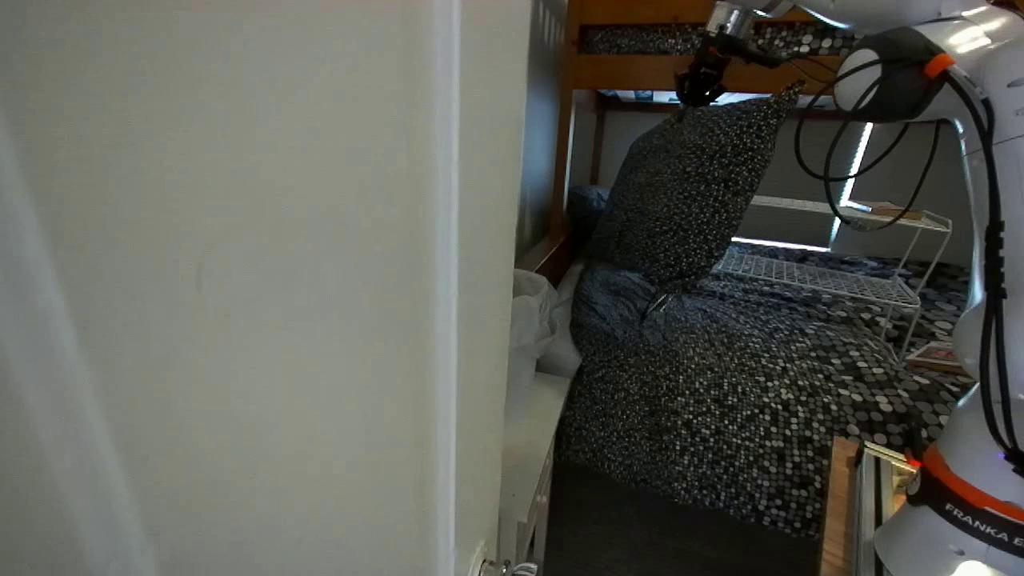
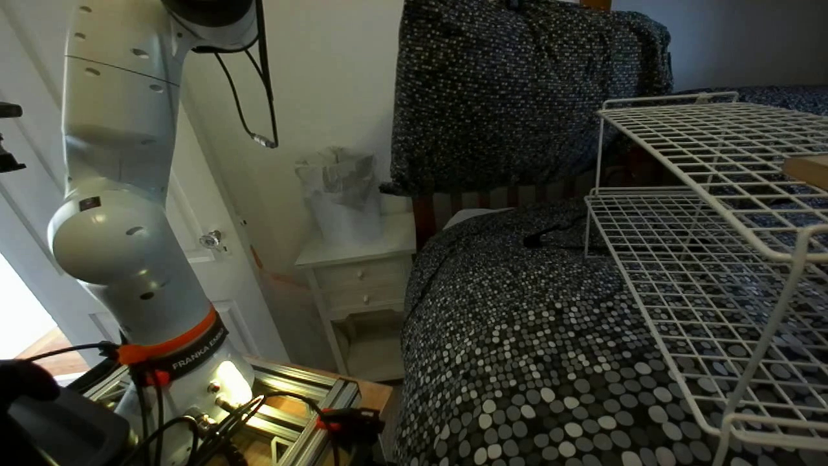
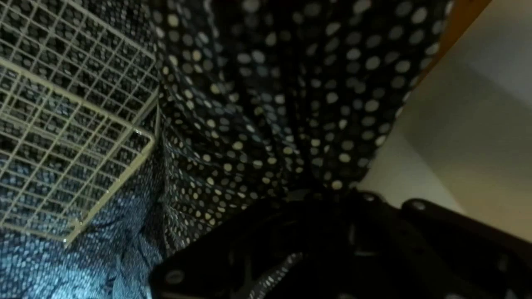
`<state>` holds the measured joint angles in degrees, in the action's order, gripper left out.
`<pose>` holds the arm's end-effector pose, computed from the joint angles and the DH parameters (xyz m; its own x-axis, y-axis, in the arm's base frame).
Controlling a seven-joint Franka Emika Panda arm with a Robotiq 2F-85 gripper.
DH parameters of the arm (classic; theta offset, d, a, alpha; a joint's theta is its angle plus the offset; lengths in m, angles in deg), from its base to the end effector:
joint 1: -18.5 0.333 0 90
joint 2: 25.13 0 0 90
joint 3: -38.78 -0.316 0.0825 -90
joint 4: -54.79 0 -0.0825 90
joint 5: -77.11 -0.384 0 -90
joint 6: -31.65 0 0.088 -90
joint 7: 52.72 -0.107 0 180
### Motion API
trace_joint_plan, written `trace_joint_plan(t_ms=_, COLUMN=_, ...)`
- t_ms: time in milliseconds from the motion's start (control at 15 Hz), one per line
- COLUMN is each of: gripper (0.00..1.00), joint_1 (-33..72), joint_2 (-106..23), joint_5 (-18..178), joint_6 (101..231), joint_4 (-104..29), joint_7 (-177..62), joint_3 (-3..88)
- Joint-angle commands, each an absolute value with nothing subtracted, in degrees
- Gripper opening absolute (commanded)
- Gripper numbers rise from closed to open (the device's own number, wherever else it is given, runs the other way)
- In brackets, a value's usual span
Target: Pick up the black pillow and lay it on the left side of the bed on the headboard
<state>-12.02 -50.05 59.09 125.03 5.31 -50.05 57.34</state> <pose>0.5100 -0.4343 0.7055 0.6860 -0.6389 0.3481 -0.6320 -0.7603 -0.1500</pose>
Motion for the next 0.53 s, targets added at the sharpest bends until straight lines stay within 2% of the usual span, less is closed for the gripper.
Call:
trace_joint_plan(t_ms=0, gripper=0.08, joint_1=-12.34, joint_2=-51.07, joint_5=58.86, joint_6=128.21, joint_4=5.25, joint_7=-50.05, joint_3=57.34)
trace_joint_plan(t_ms=467, gripper=0.08, joint_1=-12.89, joint_2=-53.26, joint_5=58.78, joint_6=131.60, joint_4=5.48, joint_7=-50.04, joint_3=57.34)
